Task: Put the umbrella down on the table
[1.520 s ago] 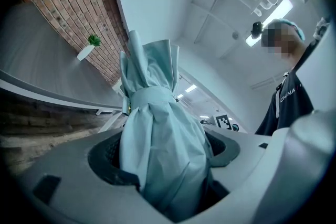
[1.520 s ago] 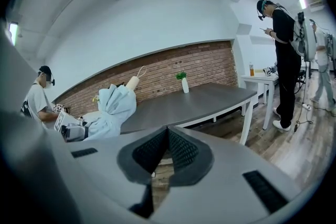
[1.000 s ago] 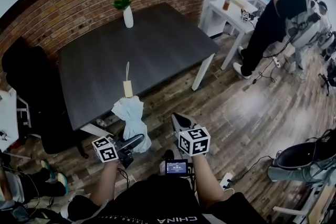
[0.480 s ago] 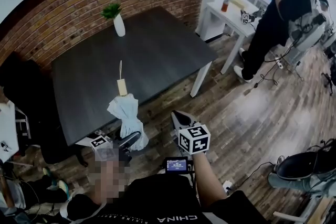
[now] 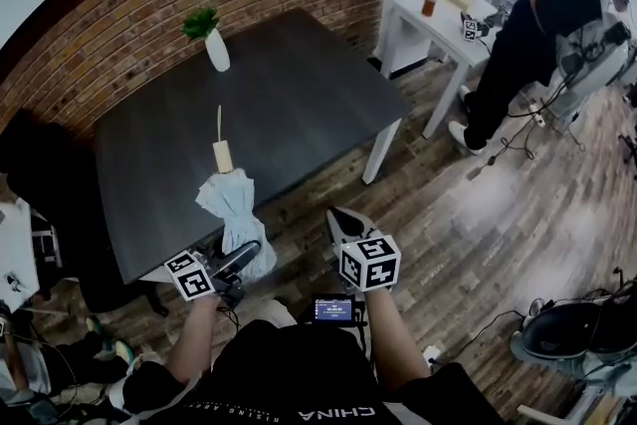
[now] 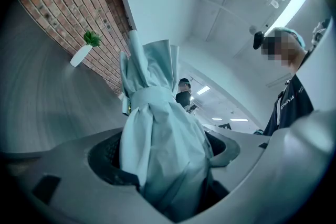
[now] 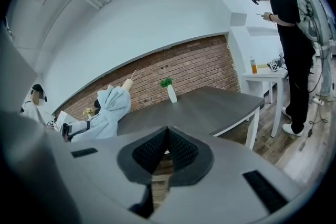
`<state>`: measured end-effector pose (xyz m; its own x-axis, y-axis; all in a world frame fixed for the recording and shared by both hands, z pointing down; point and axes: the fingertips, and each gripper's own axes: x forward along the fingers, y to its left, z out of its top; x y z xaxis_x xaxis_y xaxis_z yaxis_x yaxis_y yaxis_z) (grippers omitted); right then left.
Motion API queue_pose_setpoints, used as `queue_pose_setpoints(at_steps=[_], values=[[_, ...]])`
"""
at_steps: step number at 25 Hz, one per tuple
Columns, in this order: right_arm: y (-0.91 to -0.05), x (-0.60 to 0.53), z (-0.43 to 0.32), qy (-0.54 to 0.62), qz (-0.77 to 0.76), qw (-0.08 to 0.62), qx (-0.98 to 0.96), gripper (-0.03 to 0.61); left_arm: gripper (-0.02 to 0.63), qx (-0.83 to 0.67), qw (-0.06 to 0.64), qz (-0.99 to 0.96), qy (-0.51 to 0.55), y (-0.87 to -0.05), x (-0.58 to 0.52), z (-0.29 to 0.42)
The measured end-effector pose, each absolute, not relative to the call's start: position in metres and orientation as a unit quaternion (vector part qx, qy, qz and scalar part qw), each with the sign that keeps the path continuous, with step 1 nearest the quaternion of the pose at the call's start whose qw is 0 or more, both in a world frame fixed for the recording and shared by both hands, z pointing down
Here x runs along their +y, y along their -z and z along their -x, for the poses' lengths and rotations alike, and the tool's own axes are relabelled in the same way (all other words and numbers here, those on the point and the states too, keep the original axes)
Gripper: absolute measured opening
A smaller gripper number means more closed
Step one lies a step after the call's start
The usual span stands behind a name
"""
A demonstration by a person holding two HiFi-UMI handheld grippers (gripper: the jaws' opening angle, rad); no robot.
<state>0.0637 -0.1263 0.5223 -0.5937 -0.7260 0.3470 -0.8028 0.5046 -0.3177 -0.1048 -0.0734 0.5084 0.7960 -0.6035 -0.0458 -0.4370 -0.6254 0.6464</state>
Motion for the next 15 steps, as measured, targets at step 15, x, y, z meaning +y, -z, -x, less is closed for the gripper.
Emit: queue_pose_setpoints(at_steps=[15], values=[[-0.528,-0.221,-0.081,-0.221,-0.467,0.093,-0.851,0.009,0.359,-0.278,0.32,-0.897,0.126,-0.524,-0.19,0.092]])
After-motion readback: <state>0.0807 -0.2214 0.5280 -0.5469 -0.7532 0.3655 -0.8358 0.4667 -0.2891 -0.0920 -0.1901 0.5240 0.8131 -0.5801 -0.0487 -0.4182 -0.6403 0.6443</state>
